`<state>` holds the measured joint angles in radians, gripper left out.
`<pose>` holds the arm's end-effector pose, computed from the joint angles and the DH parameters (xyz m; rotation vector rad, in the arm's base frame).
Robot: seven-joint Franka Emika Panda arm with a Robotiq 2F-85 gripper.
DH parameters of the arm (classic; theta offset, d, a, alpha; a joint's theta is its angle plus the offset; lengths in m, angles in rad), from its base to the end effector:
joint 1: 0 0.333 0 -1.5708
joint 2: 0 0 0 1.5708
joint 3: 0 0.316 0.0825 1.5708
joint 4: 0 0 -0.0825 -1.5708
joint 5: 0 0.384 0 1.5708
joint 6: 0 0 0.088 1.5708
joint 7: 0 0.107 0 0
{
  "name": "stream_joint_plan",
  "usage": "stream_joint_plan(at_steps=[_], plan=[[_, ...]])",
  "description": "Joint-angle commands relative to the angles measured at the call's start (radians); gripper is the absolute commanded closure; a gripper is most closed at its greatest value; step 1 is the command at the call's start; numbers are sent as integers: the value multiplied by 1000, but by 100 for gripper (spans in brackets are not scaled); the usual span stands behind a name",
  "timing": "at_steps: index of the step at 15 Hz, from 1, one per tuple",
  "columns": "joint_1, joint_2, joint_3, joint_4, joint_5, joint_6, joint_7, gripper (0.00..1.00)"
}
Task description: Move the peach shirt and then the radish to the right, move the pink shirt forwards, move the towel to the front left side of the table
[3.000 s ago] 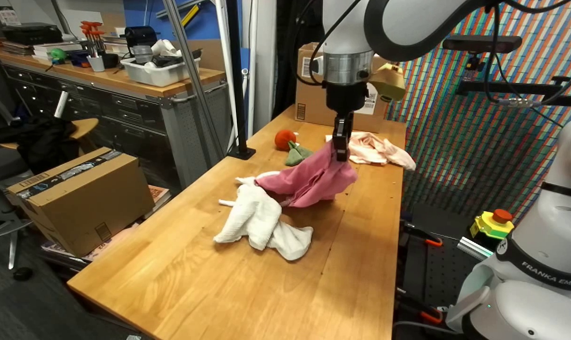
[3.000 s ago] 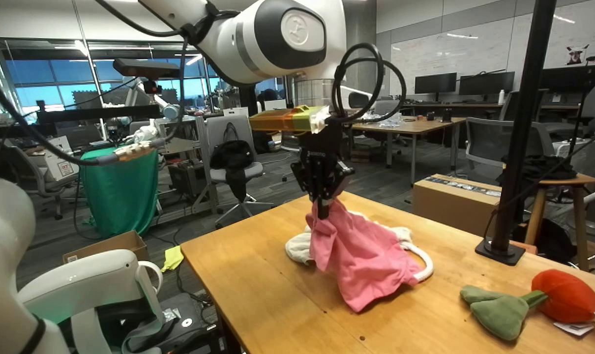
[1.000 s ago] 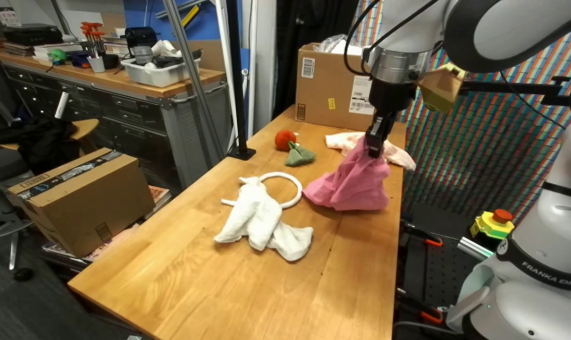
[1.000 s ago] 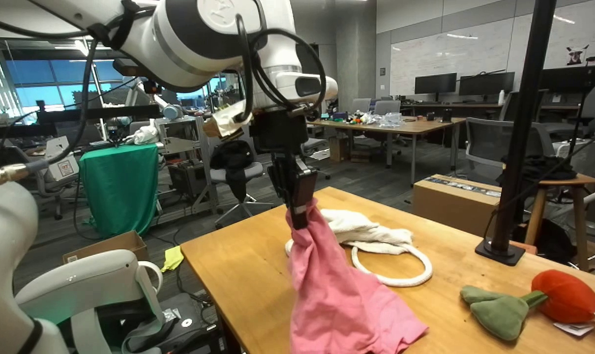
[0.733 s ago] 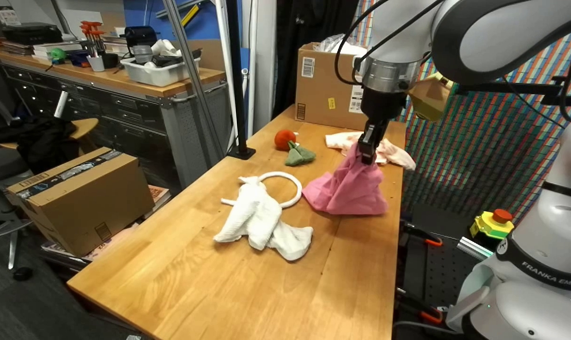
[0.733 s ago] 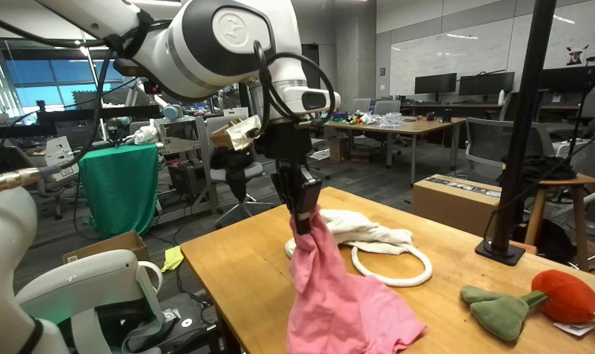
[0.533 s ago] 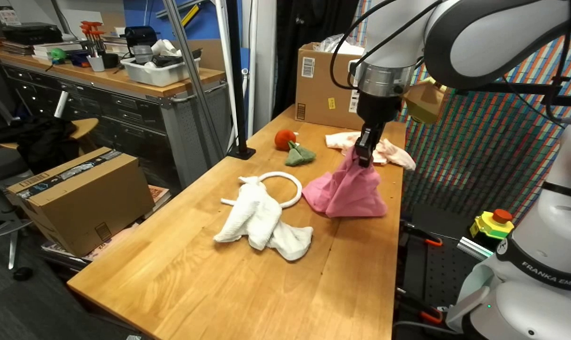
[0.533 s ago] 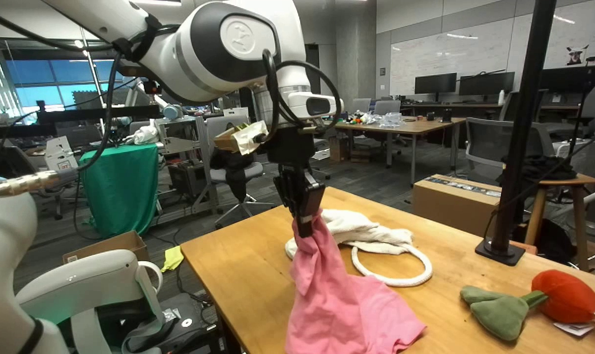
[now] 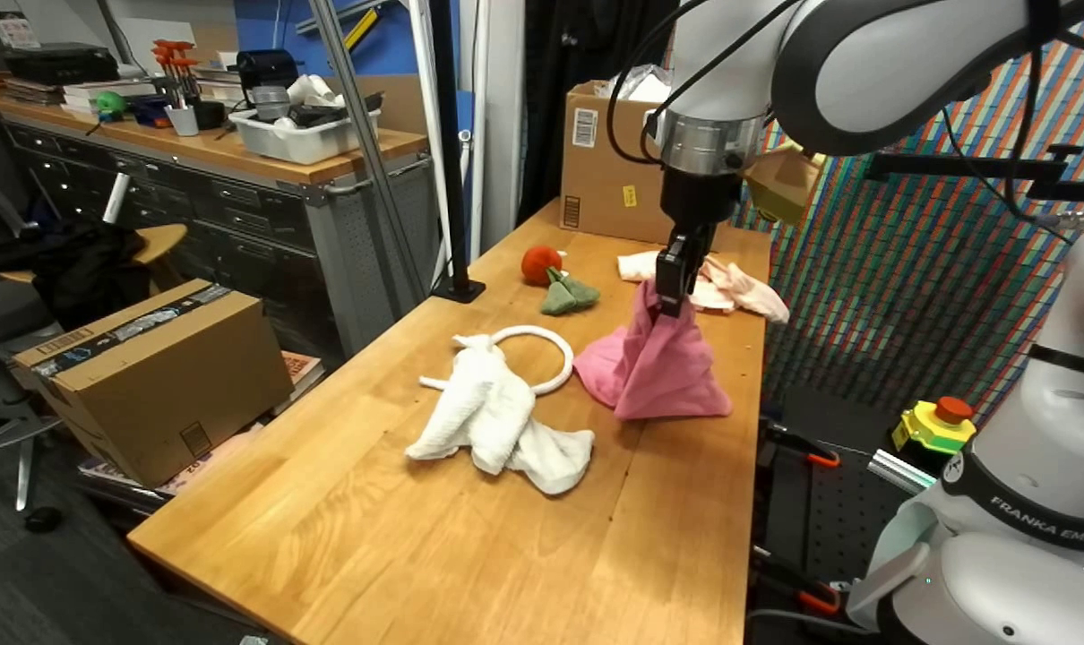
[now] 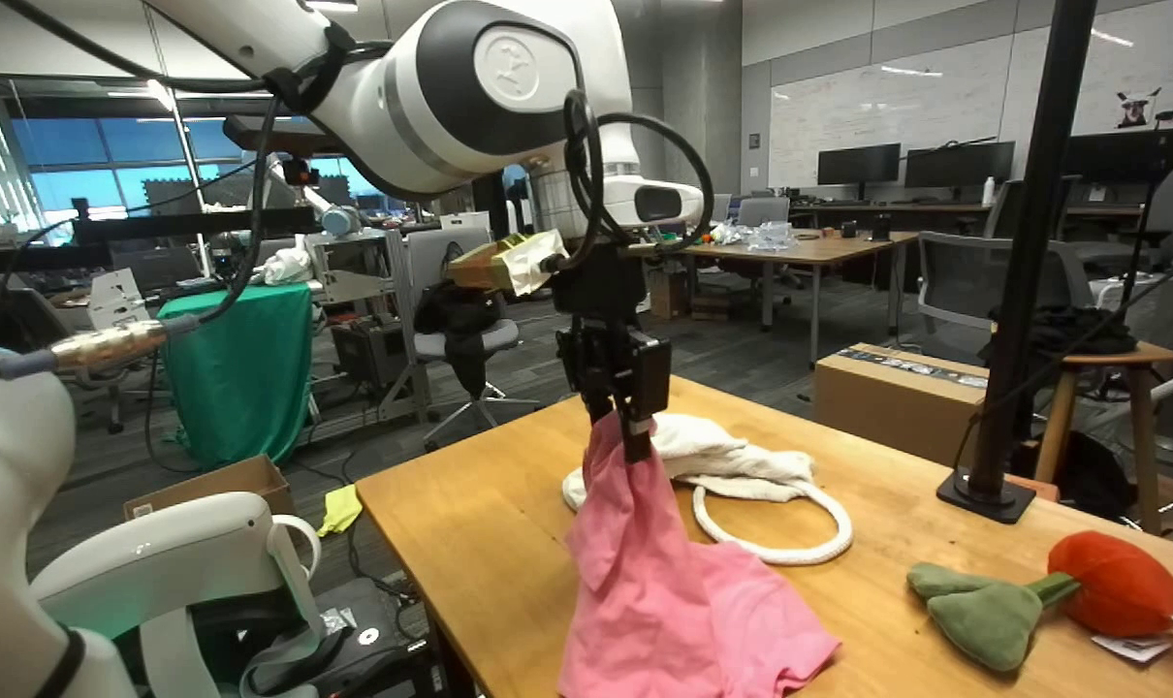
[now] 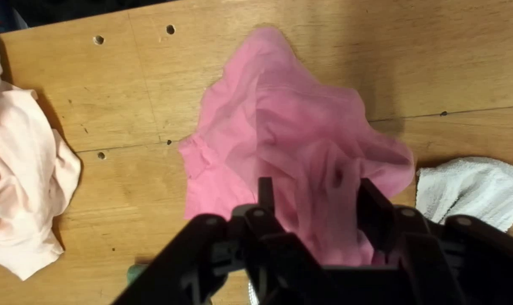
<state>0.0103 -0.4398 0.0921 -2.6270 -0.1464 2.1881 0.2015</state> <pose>0.3881 0.0335 0.3923 2.9842 -0.0341 0.0313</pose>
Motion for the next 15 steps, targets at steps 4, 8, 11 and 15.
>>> stream_joint_plan(at_steps=[4, 8, 11, 15], plan=[[-29, 30, 11, 114, -80, -67, -4, 0], [-22, 35, 25, 187, -138, -101, -7, 0], [-8, 70, 36, 242, -158, -96, -26, 1], [15, 167, 45, 292, -164, -47, -73, 0]])
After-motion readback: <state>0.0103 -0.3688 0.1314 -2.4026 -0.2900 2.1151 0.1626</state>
